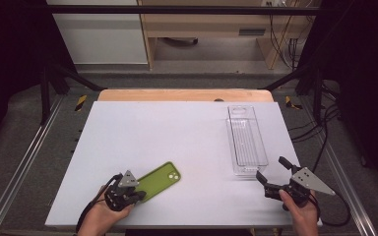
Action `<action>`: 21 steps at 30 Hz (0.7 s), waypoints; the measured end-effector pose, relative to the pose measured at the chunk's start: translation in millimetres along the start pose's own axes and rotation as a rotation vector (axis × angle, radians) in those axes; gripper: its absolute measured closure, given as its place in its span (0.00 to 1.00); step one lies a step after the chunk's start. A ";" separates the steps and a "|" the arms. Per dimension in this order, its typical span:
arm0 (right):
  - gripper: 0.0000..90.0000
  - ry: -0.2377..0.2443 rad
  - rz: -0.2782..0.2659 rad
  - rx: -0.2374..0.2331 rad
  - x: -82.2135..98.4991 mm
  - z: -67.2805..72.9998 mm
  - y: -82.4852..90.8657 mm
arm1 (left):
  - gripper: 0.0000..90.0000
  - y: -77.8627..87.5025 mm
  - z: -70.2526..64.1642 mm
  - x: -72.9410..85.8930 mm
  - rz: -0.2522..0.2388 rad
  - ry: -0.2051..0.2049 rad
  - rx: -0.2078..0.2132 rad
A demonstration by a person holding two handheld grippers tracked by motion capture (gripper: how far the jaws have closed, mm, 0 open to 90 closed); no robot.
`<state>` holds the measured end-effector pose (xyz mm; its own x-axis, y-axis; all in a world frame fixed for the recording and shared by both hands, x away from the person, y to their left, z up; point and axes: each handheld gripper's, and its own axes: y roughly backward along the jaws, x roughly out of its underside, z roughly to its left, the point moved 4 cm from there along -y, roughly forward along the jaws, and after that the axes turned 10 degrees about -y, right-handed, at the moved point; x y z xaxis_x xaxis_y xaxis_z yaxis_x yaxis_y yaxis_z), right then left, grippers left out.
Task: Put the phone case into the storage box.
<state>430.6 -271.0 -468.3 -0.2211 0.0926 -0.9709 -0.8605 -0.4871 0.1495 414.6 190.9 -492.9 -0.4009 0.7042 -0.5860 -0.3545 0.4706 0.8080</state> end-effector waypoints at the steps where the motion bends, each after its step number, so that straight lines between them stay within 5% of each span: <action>1: 0.04 0.000 0.000 0.000 0.0 -0.1 0.1 | 1.00 1.5 -1.1 1.3 0.006 -0.004 0.002; 12: 0.04 0.005 0.007 0.006 0.6 0.5 -0.9 | 0.98 14.4 -2.9 5.9 0.002 -0.016 -0.030; 18: 0.04 -0.005 0.000 0.007 0.1 0.1 1.0 | 0.55 30.7 8.3 -9.7 -0.112 -0.056 -0.126; 21: 0.04 -0.006 -0.001 0.004 0.2 0.2 0.6 | 0.35 32.8 16.6 -12.7 -0.158 -0.037 -0.148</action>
<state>429.9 -271.2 -468.4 -0.2229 0.0979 -0.9699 -0.8627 -0.4831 0.1495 422.1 206.2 -458.0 -0.3006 0.6481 -0.6997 -0.5319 0.4951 0.6870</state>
